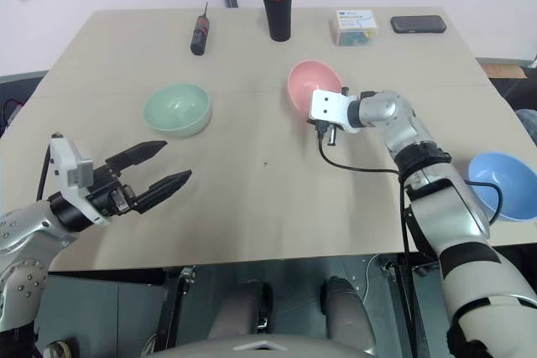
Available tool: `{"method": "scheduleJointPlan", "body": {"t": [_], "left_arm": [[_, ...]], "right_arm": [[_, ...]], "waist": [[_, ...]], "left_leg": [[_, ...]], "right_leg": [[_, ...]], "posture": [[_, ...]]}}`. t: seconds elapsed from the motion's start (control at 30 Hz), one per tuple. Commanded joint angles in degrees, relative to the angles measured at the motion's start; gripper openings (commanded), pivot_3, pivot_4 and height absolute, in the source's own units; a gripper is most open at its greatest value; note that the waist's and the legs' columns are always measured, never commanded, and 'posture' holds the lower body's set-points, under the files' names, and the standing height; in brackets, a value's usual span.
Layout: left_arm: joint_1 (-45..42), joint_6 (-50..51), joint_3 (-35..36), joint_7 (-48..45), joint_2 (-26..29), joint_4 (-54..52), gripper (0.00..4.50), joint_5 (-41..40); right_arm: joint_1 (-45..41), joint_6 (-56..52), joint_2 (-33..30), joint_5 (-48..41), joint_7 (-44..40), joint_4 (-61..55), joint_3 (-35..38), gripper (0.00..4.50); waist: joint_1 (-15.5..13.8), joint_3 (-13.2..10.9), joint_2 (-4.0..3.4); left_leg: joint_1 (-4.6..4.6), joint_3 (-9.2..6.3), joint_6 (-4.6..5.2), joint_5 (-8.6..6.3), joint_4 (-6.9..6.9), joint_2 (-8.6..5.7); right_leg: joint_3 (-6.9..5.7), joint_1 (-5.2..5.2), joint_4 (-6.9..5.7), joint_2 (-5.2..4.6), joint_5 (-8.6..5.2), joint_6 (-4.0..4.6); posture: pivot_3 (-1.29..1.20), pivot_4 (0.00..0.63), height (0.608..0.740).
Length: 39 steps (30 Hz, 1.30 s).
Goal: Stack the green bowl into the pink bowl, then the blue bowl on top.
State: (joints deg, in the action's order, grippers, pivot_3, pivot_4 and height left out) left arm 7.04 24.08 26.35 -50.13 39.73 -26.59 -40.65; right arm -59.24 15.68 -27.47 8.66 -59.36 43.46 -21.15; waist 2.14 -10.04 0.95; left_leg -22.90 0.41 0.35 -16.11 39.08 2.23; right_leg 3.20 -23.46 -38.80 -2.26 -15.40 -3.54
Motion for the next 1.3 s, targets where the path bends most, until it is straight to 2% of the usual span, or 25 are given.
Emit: {"method": "scheduleJointPlan", "body": {"t": [0.03,0.1,0.17,0.3,0.4,0.47,0.5,0.53,0.6,0.67,0.7,0.77,0.83,0.9,1.03,1.23,1.3], "left_arm": [[-0.4,-1.8,0.6,-0.1,0.1,-0.9,4.5,-0.1],[-0.8,-2.2,0.0,-0.4,0.1,-0.1,4.5,0.2],[-1.4,-2.5,-0.7,-0.6,0.1,0.5,4.5,0.3],[-3.6,-2.6,-2.4,-1.0,0.5,1.9,4.5,0.7],[-4.9,-2.7,-2.8,-1.8,1.0,3.1,4.5,0.9],[-5.5,-2.7,-2.8,-2.2,1.4,3.8,4.5,1.1],[-5.8,-2.8,-2.8,-2.3,1.7,4.2,4.5,1.5],[-6.0,-2.9,-2.8,-2.2,1.9,4.4,4.5,1.8],[-6.5,-2.4,-3.3,-1.3,2.4,4.7,4.5,3.0],[-7.1,-3.0,-4.1,0.4,3.0,4.8,4.5,6.1],[-7.3,-3.6,-4.5,2.0,3.2,4.9,4.5,8.5],[-8.1,-3.6,-5.6,6.1,4.3,5.0,4.5,14.0],[-11.0,0.5,-8.0,11.4,7.3,4.8,4.5,20.2],[-15.2,4.3,-12.2,13.4,11.1,5.4,4.5,25.5],[-24.3,5.8,-23.1,13.0,17.0,9.9,4.5,36.1],[-37.1,4.7,-36.3,10.1,16.1,21.5,4.5,46.4],[-39.6,2.2,-38.5,9.1,15.3,24.8,3.98,48.2]], "right_arm": [[9.4,-11.4,-9.9,-6.4,-10.6,-24.1,3.9,0.08],[16.1,-18.6,-14.8,-7.2,-12.0,-36.6,5.1,0.08],[20.4,-23.3,-17.9,-7.2,-12.5,-44.1,5.4,0.08],[24.9,-33.2,-19.2,-8.5,-12.9,-53.0,5.0,0.08],[25.7,-35.8,-18.9,-7.9,-12.3,-54.7,4.0,0.98],[25.8,-37.0,-18.6,-7.8,-11.8,-55.2,3.9,2.08],[26.0,-37.6,-18.3,-8.0,-11.4,-55.5,4.1,2.08],[26.1,-38.1,-18.2,-8.2,-11.0,-55.7,4.2,2.68],[26.9,-38.7,-17.3,-8.9,-9.1,-56.6,5.5,3.23],[28.2,-38.7,-14.2,-10.8,-3.5,-58.1,10.1,4.18],[28.6,-39.2,-13.0,-12.1,-1.6,-58.8,12.1,4.41],[29.6,-41.3,-11.0,-15.4,1.2,-61.3,16.5,4.41],[32.2,-44.6,-8.7,-22.4,3.4,-66.5,23.6,4.41],[34.1,-47.7,-7.9,-26.5,5.2,-70.7,27.3,4.41],[34.8,-50.0,-7.2,-29.7,8.2,-74.4,27.7,4.41],[35.3,-48.9,-5.5,-29.9,12.2,-75.8,24.5,4.41],[35.5,-48.8,-4.8,-29.9,13.4,-76.3,23.7,4.5]], "waist": [[-0.7,0.0,0.0],[-1.3,0.0,-0.01],[-1.2,0.0,-0.02],[-0.6,0.0,-0.02],[-0.4,0.0,0.0],[-0.3,0.0,0.0],[-0.3,0.0,0.0],[-0.3,0.0,0.0],[-0.3,0.0,0.01],[-0.4,0.0,0.02],[-0.4,0.0,0.02],[-0.4,0.0,0.03],[-0.6,0.0,0.05],[-1.5,0.0,0.08],[-1.5,0.0,0.08],[-1.1,0.0,0.07],[-1.0,0.0,0.07]], "left_leg": [[-0.08,-0.13,0.01,0.0,0.0,0.02],[-0.15,-0.16,0.02,-0.01,-0.02,0.0],[-0.17,-0.18,0.03,-0.01,-0.02,-0.03],[0.06,-0.01,0.03,-0.01,0.03,-0.09],[0.14,-0.08,0.03,0.0,0.1,-0.01],[0.13,-0.1,0.02,0.0,0.12,0.0],[0.12,-0.1,0.02,0.0,0.13,0.0],[0.1,-0.09,0.02,0.0,0.12,0.0],[0.03,-0.1,0.02,0.0,0.12,0.0],[0.01,-0.08,0.02,0.0,0.11,0.0],[-0.02,-0.1,0.02,0.0,0.11,0.0],[-0.01,-0.07,0.02,0.0,0.11,0.0],[-0.01,-0.09,0.02,0.0,0.11,-0.01],[-0.02,-0.22,0.02,0.0,0.11,-0.01],[-0.01,-0.21,0.02,0.0,0.1,-0.03],[-0.05,0.2,0.02,0.0,0.1,0.0],[-0.08,0.25,0.02,0.0,0.09,0.02]], "right_leg": [[-0.13,0.01,0.06,-0.08,0.0,0.0],[-0.19,-0.01,0.11,-0.2,-0.01,0.0],[-0.24,0.01,0.19,-0.26,-0.01,0.0],[-0.09,0.04,-0.04,-0.12,0.0,-0.01],[-0.07,0.09,-0.09,0.08,0.01,0.03],[-0.07,0.1,-0.07,0.13,0.01,0.04],[-0.06,0.1,-0.07,0.13,0.02,0.04],[-0.05,0.09,-0.05,0.12,0.01,0.04],[-0.06,0.07,-0.01,0.12,0.01,0.04],[-0.05,0.07,0.03,0.11,0.01,0.04],[-0.06,0.07,0.04,0.11,0.01,0.04],[-0.03,0.05,0.02,0.11,0.01,0.04],[-0.04,0.05,-0.02,0.11,0.01,0.03],[-0.15,0.07,-0.02,0.12,0.01,0.04],[-0.15,0.1,-0.02,0.15,0.01,0.03],[-0.05,0.0,-0.04,0.26,0.01,0.04],[0.0,-0.05,-0.02,0.28,0.01,0.04]], "posture": [[0.0,0.15,0.74],[0.0,0.15,0.74],[0.0,0.15,0.74],[0.0,0.15,0.74],[0.0,0.15,0.74],[0.0,0.15,0.74],[0.0,0.15,0.74],[0.0,0.15,0.74],[0.0,0.15,0.74],[0.0,0.15,0.74],[0.0,0.15,0.74],[0.0,0.15,0.74],[0.0,0.15,0.74],[0.0,0.15,0.74],[0.0,0.15,0.74],[0.0,0.15,0.74],[0.0,0.15,0.74]]}}
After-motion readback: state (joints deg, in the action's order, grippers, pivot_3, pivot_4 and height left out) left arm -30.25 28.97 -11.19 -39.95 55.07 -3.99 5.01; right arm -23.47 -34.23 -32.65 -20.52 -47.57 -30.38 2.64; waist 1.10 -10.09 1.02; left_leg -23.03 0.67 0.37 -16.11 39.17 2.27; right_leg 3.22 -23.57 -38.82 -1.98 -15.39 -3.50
